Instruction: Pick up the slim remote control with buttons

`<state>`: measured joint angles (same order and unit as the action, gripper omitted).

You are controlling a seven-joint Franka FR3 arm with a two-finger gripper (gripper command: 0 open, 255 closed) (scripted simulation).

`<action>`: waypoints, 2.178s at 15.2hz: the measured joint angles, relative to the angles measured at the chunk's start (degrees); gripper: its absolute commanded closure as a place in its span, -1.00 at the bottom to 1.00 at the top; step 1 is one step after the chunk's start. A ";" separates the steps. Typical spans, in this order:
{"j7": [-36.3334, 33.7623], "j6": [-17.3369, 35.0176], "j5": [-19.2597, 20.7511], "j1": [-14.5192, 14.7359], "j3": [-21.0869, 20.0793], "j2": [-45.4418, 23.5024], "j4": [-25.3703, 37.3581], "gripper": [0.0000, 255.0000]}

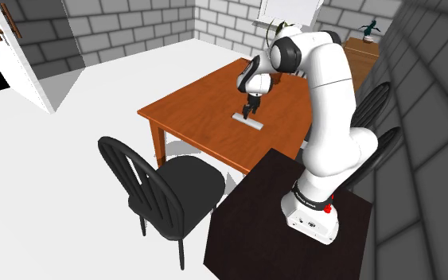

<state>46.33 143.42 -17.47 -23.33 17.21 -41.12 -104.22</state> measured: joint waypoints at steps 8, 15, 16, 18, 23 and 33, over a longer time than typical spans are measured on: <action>1.23 2.47 -1.45 -2.21 -1.79 -6.99 4.57 -1.00; 1.35 2.78 -1.53 -2.30 -1.90 -7.23 4.63 1.00; 1.36 2.78 -1.53 -2.31 -1.91 -7.24 4.64 1.00; 1.39 2.83 -1.55 -2.32 -1.93 -7.24 4.63 1.00; 0.99 1.81 -1.11 -1.70 -1.33 -5.17 3.40 1.00; -0.09 -2.67 0.72 -0.22 0.67 0.93 1.74 1.00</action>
<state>46.24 140.76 -16.75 -23.55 17.88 -40.18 -102.48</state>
